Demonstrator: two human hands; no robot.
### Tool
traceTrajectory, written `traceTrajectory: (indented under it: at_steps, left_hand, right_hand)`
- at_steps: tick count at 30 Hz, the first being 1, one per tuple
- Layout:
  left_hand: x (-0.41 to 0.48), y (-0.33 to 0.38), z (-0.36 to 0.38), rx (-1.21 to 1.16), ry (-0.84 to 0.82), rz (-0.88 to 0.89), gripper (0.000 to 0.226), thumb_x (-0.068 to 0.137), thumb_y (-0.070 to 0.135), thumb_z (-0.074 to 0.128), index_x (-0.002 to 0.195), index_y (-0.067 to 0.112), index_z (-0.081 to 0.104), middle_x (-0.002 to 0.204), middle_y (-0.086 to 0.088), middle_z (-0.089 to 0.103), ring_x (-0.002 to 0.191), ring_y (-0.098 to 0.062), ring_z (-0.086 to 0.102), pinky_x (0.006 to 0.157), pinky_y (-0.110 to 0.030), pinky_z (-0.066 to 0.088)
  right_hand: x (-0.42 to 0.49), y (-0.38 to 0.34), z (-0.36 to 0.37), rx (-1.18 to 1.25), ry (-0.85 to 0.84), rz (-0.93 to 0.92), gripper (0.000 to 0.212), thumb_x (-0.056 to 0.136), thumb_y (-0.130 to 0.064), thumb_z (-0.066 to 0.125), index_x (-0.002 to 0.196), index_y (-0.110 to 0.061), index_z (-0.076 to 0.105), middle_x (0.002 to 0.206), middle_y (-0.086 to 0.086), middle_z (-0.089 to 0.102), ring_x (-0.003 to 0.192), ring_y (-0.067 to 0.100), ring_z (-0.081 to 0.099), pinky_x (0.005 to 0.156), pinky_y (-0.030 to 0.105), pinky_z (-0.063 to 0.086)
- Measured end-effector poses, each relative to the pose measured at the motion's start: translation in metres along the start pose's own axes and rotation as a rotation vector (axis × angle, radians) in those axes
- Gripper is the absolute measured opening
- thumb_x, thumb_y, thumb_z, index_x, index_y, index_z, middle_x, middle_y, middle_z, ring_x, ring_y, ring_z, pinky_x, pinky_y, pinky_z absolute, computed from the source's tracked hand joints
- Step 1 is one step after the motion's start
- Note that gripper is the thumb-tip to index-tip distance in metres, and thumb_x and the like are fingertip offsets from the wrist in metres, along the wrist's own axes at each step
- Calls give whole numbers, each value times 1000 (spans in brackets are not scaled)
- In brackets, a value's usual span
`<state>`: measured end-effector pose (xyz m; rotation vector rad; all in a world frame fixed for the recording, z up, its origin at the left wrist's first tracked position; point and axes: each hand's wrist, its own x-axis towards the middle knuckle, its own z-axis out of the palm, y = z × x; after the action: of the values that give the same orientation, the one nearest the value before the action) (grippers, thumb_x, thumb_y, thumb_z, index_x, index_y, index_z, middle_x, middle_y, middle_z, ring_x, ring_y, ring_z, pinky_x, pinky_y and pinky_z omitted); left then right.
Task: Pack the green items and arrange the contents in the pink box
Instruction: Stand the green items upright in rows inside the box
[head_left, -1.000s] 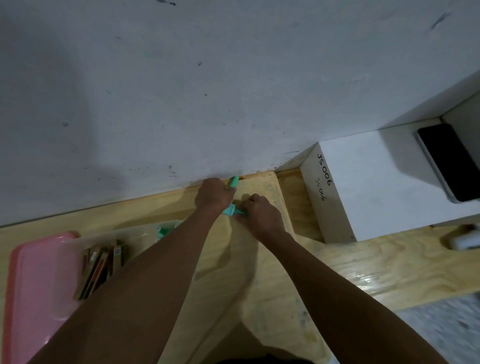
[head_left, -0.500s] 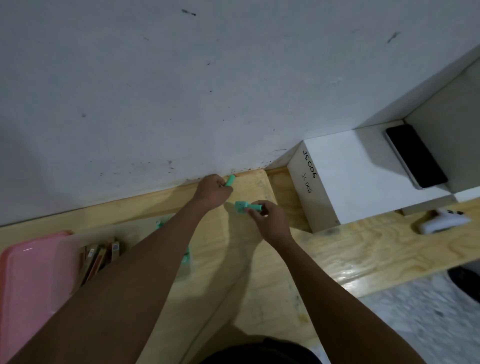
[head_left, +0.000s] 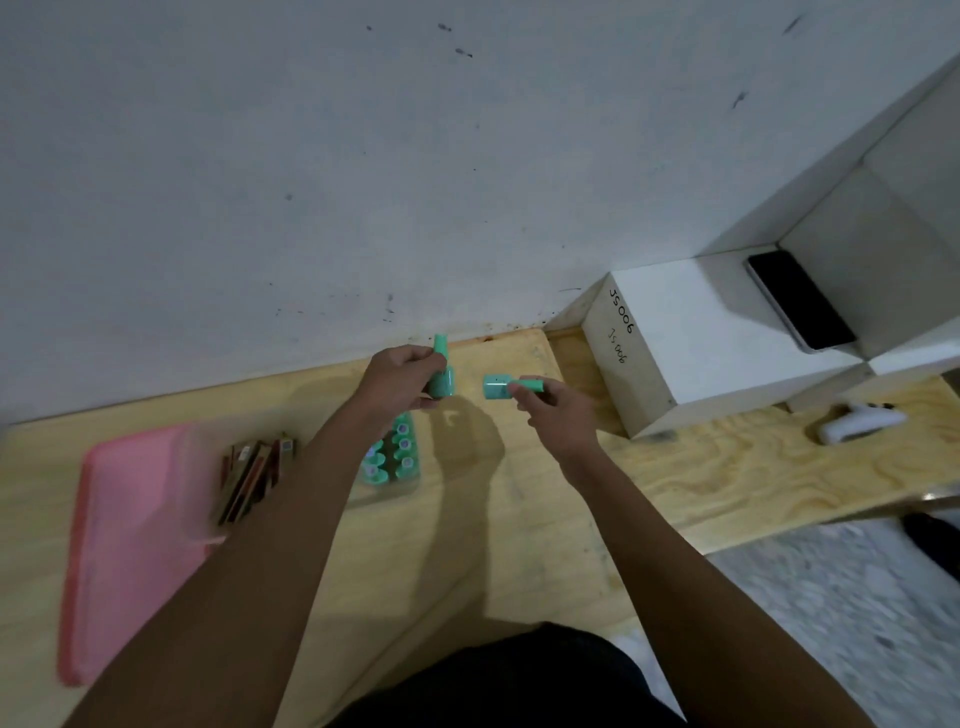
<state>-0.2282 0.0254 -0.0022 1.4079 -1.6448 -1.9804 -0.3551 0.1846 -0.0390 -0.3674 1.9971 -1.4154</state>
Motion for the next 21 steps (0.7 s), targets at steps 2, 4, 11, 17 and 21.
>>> traceTrajectory:
  at_steps: [2, 4, 11, 17, 21]
  left_hand:
    - [-14, -5, -6, -104, -33, -24, 6, 88, 13, 61, 87, 7, 64, 95, -13, 64, 80, -26, 64, 76, -39, 59]
    - [-25, -10, -12, -205, -57, -42, 6, 89, 11, 60, 87, 6, 63, 91, -14, 62, 79, -27, 62, 73, -40, 58]
    - [-55, -27, -38, -419, -61, -51, 9, 89, 5, 60, 97, 2, 62, 95, -16, 61, 84, -27, 62, 73, -39, 61]
    - [-66, -45, -72, -256, 61, 24, 8, 86, 5, 65, 93, 8, 61, 95, -13, 66, 91, -30, 68, 77, -42, 59]
    - [-71, -54, -87, -178, 153, 62, 10, 83, 8, 69, 89, 11, 61, 91, -9, 69, 90, -27, 68, 80, -41, 59]
  right_hand:
    - [-9, -4, 5, 20, -10, -7, 20, 88, -29, 70, 105, -20, 71, 80, -3, 66, 74, 7, 58, 69, 26, 49]
    - [-18, -9, 12, 44, -22, -3, 27, 88, -31, 69, 111, -17, 70, 83, -2, 67, 77, 9, 59, 71, 28, 50]
    - [-44, -22, 33, 30, -164, -31, 25, 94, -29, 62, 116, -18, 67, 91, -3, 68, 80, 7, 61, 73, 26, 52]
    - [-53, -19, 44, -128, -264, -117, 15, 93, -30, 63, 106, -24, 68, 91, 2, 70, 78, 4, 63, 70, 22, 51]
    - [-55, -17, 55, -346, -341, -248, 15, 93, -29, 63, 104, -20, 68, 80, -5, 68, 65, -2, 59, 58, 9, 44]
